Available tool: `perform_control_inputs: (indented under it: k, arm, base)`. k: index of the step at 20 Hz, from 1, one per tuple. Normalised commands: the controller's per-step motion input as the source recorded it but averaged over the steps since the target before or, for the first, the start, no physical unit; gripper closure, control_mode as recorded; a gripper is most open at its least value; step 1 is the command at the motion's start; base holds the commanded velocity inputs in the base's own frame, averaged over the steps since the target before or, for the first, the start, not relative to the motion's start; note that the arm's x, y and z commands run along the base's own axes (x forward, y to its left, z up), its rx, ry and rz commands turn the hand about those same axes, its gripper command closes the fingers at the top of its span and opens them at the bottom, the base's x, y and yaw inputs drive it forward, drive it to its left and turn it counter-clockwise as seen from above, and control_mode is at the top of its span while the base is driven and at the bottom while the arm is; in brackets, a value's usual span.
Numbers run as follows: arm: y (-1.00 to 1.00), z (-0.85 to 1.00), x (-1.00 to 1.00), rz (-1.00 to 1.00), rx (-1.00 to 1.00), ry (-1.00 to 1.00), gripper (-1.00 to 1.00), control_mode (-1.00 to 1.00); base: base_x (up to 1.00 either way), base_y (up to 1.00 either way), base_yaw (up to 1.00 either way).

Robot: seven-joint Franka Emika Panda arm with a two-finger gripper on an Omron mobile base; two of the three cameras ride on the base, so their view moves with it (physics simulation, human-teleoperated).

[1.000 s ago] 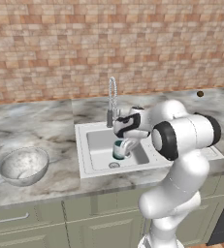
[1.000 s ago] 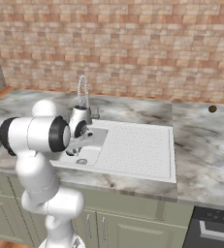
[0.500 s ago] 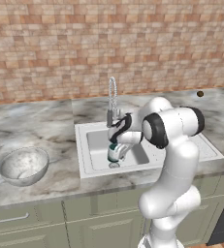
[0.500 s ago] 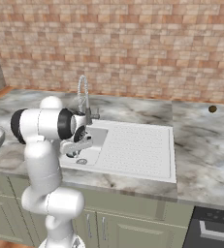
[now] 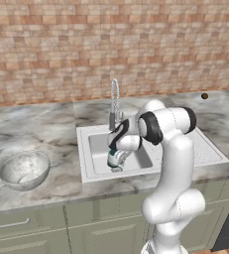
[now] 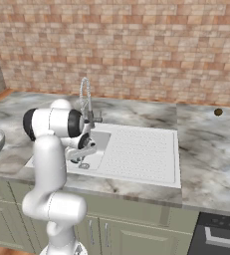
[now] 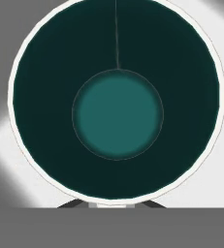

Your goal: Pick the mug and place it in the sink. Pick the bowl and place it in the open cabinet and then close the cabinet.

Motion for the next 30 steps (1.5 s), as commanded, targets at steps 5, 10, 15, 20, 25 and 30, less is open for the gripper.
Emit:
perform_control_inputs:
  k: [5, 10, 15, 20, 25, 30]
  arm:
    - [0.08, -0.30, 0.39, 0.00, 0.00, 0.00, 1.00, -1.00]
    - [0.17, -0.39, 0.36, 0.00, 0.00, 0.00, 1.00, -1.00]
    - [0.12, -0.34, 0.37, -0.01, 0.00, -0.01, 1.00, -1.00]
    - [0.20, -0.31, 0.30, 0.00, 0.00, -0.03, 1.00, -1.00]
    - [0.18, -0.26, 0.27, 0.00, 0.00, -0.09, 1.00, -1.00]
    - [0.16, -0.18, 0.10, 0.00, 0.00, -0.07, -1.00, -1.00]
  base:
    - [0.00, 0.00, 0.00]
    - [0.00, 0.00, 0.00]
    - [0.00, 0.00, 0.00]
    - [0.00, 0.00, 0.00]
    - [0.00, 0.00, 0.00]
    - [0.00, 0.00, 0.00]
